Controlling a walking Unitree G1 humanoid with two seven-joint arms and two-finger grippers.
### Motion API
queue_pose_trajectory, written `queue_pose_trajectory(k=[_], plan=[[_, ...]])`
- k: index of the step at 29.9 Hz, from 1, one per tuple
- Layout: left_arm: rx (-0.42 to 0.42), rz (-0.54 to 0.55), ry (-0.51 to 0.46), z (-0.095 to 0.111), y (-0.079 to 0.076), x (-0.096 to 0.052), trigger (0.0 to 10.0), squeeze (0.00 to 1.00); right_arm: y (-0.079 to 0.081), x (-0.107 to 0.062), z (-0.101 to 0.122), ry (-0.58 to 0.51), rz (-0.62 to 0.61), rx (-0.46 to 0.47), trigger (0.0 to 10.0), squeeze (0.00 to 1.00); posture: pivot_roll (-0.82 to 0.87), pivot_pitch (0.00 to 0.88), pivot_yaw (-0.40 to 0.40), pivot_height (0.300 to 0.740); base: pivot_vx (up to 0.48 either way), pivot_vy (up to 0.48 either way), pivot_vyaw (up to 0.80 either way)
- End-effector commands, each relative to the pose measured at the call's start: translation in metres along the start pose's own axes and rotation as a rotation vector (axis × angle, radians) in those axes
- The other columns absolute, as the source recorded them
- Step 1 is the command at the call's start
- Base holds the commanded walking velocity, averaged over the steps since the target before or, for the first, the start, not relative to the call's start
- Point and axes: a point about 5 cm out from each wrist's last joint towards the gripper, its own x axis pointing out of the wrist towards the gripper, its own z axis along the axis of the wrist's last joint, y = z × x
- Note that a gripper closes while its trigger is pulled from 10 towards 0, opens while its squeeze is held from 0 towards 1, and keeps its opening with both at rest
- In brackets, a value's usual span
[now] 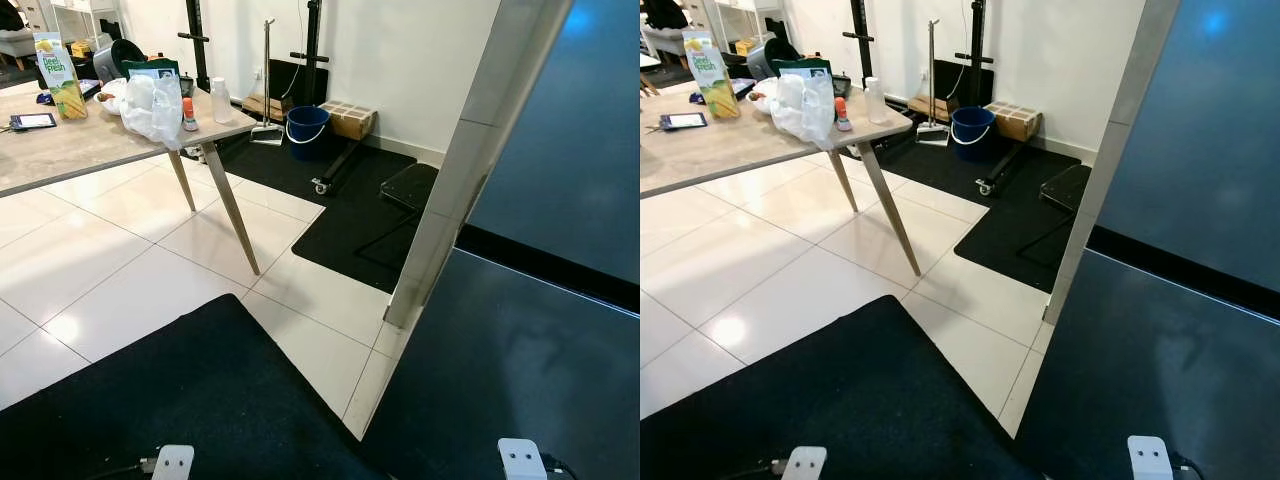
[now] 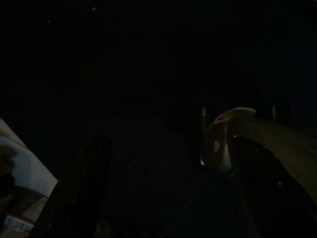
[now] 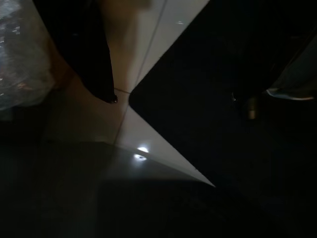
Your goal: Restocking fridge
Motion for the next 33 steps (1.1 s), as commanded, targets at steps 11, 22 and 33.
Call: queue_pose_trajectory(k=[11, 22, 33], plan=[[0.001, -0.013, 0.019, -0.0015, -0.0001, 0.0, 10.0, 0.0, 0.0068, -0.0013, -0.0087, 0.025, 0.045, 0.014, 10.0, 0.0, 0.1, 0.0, -0.03, 0.74, 0.0, 0.0, 0.0], [-0.03, -0.049, 0.019, -0.0013, -0.0077, 0.0008, 10.0, 0.0, 0.0088, 0.0002, 0.0004, 0.002, 0.081, 0.001, 10.0, 0.0, 0.09, 0.0, -0.034, 0.74, 0.0, 0.0, 0.13], [-0.015, -0.047, 0.017, 0.0007, -0.0067, 0.0011, 10.0, 0.0, 0.0119, 0.0001, -0.0014, 0.013, 0.096, -0.011, 10.0, 0.0, 0.09, 0.0, -0.031, 0.74, 0.0, 0.0, 0.79]])
